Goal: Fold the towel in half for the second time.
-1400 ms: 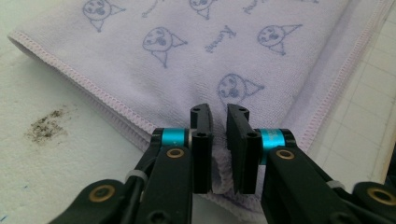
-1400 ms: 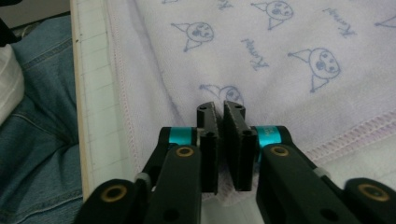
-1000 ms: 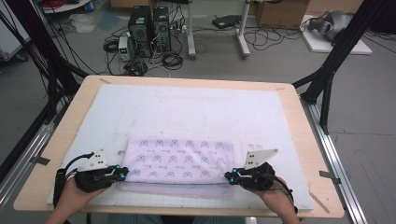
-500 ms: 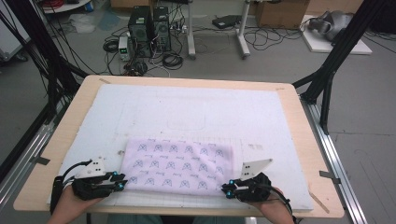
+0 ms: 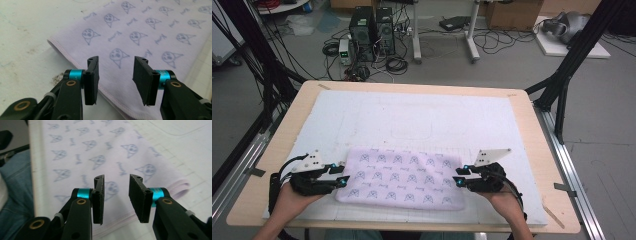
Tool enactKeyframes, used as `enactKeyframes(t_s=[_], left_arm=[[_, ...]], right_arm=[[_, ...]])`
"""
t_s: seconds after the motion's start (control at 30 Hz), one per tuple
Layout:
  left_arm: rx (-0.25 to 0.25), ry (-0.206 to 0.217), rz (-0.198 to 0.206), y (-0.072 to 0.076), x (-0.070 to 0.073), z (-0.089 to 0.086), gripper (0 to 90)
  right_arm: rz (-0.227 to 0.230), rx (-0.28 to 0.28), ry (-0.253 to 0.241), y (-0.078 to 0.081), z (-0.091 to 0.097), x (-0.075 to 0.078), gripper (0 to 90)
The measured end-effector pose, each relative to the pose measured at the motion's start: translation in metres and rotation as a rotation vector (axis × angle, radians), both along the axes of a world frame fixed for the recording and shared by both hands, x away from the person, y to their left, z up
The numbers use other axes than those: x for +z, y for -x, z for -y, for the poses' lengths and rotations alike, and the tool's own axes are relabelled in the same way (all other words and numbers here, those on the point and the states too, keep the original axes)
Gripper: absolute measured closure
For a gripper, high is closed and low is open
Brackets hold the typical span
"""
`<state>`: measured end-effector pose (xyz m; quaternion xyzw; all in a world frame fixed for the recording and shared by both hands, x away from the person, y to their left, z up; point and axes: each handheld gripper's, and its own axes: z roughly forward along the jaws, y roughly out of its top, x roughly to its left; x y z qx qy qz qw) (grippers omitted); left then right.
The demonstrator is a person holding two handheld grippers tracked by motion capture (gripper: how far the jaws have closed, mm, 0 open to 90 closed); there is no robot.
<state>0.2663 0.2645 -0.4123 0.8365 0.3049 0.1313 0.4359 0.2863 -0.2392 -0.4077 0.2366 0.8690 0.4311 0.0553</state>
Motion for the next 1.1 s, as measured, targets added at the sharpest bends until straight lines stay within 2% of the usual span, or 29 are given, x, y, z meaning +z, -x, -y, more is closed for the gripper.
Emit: enactKeyframes(t_s=[0.13,0.3,0.47,0.53,0.67,0.77,0.87,0.93,1.0,1.1], left_arm=[[0.027,0.013,0.01,-0.012,0.001,0.0,56.6],[0.058,0.034,0.023,-0.027,0.007,0.002,54.5],[0.108,0.011,0.071,-0.046,0.01,0.006,52.1],[0.118,0.012,0.07,-0.055,0.008,0.007,50.9],[0.122,-0.008,0.023,-0.069,-0.002,0.011,49.1],[0.116,-0.031,-0.019,-0.076,-0.01,0.014,48.4],[0.127,-0.053,-0.034,-0.079,-0.016,0.016,45.9],[0.128,-0.065,-0.046,-0.081,-0.018,0.016,45.5],[0.13,-0.067,-0.055,-0.082,-0.02,0.016,45.0],[0.148,-0.052,-0.06,-0.084,-0.021,0.014,46.1]], right_arm=[[0.008,-0.027,0.011,-0.015,-0.001,0.001,62.1],[0.041,-0.053,0.012,-0.032,0.002,0.008,59.7],[0.029,-0.092,-0.003,-0.052,0.006,0.008,51.6],[0.015,-0.111,0.006,-0.059,0.005,0.004,48.7],[-0.011,-0.119,0.042,-0.066,0.002,-0.005,43.2],[0.0,-0.128,0.055,-0.068,0.0,-0.009,40.9],[0.007,-0.132,0.07,-0.069,-0.001,-0.014,39.2],[-0.007,-0.132,0.081,-0.07,-0.003,-0.017,39.2],[0.007,-0.133,0.083,-0.069,-0.004,-0.021,39.2],[-0.016,-0.139,0.079,-0.069,-0.003,-0.03,39.5]])
